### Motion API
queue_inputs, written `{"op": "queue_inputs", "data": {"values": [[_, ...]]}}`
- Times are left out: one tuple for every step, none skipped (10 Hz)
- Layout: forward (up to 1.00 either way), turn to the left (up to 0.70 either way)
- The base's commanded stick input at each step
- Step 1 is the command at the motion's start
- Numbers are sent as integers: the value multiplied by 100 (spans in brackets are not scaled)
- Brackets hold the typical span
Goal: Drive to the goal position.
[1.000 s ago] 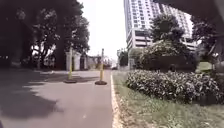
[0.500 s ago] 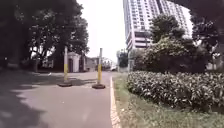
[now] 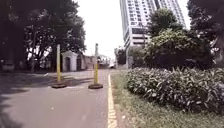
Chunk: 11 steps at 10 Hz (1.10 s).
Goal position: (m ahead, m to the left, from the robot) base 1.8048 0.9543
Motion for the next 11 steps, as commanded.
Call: {"op": "queue_inputs", "data": {"values": [[0,0],[0,0],[0,0],[0,0],[0,23],[0,45],[0,45],[0,45],[0,45],[0,45],[0,45]]}}
